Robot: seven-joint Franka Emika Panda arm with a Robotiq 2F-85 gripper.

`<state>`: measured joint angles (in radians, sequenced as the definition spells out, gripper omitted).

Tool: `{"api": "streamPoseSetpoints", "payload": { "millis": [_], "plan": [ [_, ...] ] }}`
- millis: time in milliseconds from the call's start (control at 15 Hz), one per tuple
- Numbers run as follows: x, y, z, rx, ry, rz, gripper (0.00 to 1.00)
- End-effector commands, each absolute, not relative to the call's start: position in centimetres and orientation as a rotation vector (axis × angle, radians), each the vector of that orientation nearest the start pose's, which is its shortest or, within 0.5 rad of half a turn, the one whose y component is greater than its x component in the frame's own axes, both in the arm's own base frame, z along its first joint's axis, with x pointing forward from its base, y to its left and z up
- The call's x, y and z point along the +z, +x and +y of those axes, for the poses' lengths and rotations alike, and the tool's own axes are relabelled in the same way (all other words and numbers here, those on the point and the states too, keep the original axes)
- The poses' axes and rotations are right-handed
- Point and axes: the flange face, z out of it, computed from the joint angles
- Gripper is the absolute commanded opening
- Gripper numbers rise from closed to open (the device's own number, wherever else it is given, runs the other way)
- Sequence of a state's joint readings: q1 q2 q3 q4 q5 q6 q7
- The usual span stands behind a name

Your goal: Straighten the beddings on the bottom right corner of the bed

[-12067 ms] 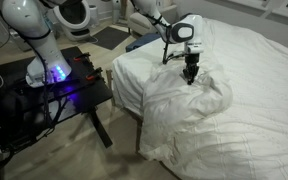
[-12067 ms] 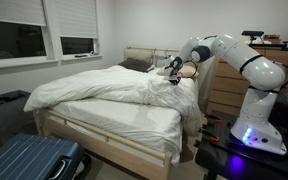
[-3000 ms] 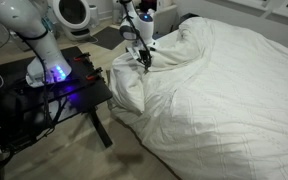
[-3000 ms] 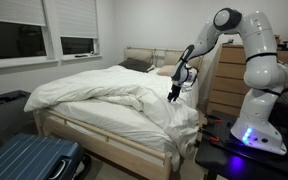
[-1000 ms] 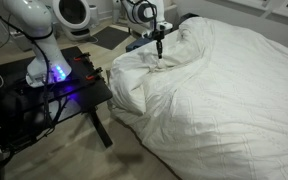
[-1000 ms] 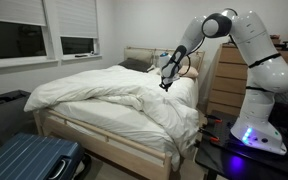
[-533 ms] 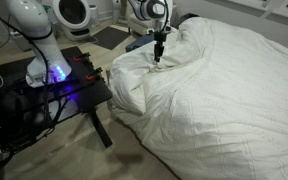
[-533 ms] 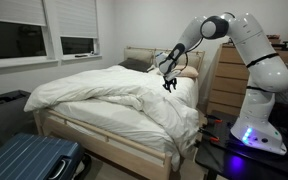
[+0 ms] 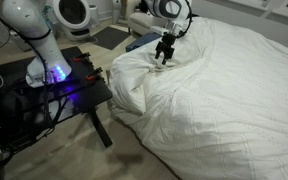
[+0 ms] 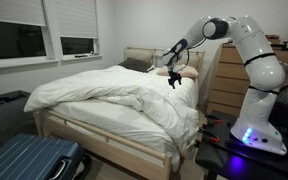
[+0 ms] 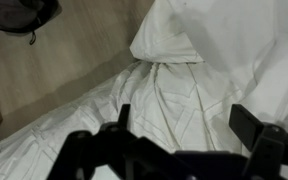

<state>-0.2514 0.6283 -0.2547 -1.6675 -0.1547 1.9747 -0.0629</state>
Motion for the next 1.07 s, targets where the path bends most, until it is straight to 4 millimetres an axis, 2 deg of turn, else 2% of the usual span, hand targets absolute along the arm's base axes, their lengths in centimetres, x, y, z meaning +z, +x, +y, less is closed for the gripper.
{"api": "streamPoseSetpoints", "payload": {
  "millis": [0, 333, 533, 733, 867, 1000],
  "plan": [
    [23.1, 56.8, -31.1, 0.621, -3.224, 0.551, 1.0],
    [22.8, 57.2, -30.2, 0.623, -3.226, 0.533, 1.0],
    [21.1, 56.0, -30.0, 0.669, -3.279, 0.287, 1.0],
    [17.5, 55.0, -28.5, 0.738, -3.286, 0.001, 1.0],
    [14.6, 54.6, -27.2, 0.667, -3.267, -0.181, 1.0],
    [12.0, 54.6, -26.4, 0.56, -3.237, -0.274, 1.0]
  ]
}}
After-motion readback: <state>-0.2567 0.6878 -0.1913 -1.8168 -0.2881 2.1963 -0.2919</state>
